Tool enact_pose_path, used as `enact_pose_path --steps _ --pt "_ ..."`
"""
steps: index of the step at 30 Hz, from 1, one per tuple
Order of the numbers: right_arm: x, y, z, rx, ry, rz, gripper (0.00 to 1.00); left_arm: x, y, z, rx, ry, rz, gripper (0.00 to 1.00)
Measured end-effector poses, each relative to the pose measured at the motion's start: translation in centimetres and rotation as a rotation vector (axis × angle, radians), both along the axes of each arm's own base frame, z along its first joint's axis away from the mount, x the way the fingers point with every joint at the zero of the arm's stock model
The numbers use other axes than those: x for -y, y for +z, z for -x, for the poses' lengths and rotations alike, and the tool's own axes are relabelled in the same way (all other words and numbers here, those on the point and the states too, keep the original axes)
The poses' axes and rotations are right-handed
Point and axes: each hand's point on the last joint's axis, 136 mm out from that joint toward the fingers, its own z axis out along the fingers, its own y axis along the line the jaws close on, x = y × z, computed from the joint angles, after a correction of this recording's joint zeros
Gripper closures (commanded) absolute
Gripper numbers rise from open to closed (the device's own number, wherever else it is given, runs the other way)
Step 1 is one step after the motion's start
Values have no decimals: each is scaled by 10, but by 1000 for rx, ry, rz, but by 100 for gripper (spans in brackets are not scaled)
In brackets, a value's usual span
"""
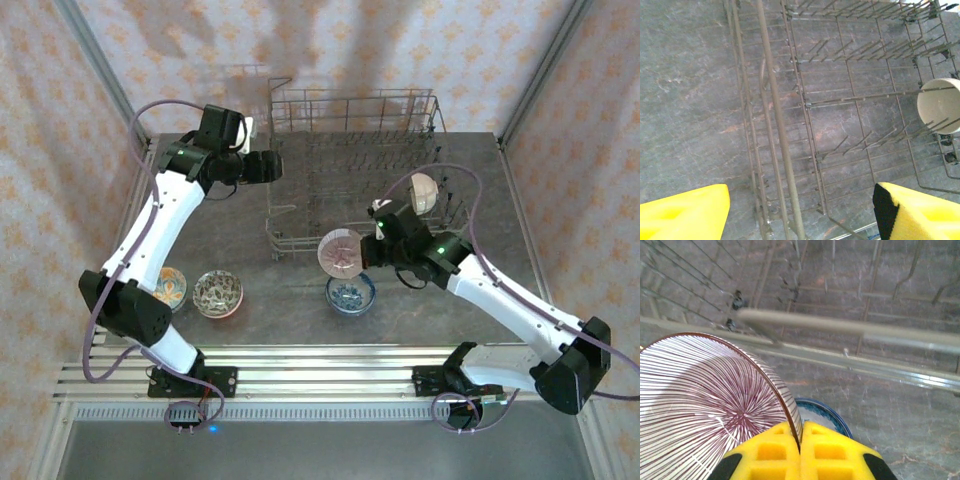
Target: Load the bowls into the dish rack
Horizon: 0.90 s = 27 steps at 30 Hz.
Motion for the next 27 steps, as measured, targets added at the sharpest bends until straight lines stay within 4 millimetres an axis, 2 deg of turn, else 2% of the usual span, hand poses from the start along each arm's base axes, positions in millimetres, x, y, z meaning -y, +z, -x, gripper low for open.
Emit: enact_pose_path --steps 6,16,22,27 --pt "-8 32 -14 52 -8 -22 100 -5 9 3 33 5 -23 23" --pt "-16 63 -53 117 -66 21 100 -15 9 1 42 23 -50 22" --pt "3 95 -92 200 -229 96 100 -47 -1 -1 17 98 -61 22" --pt "39 111 -117 248 -410 197 100 -70 -21 2 -38 150 -71 22"
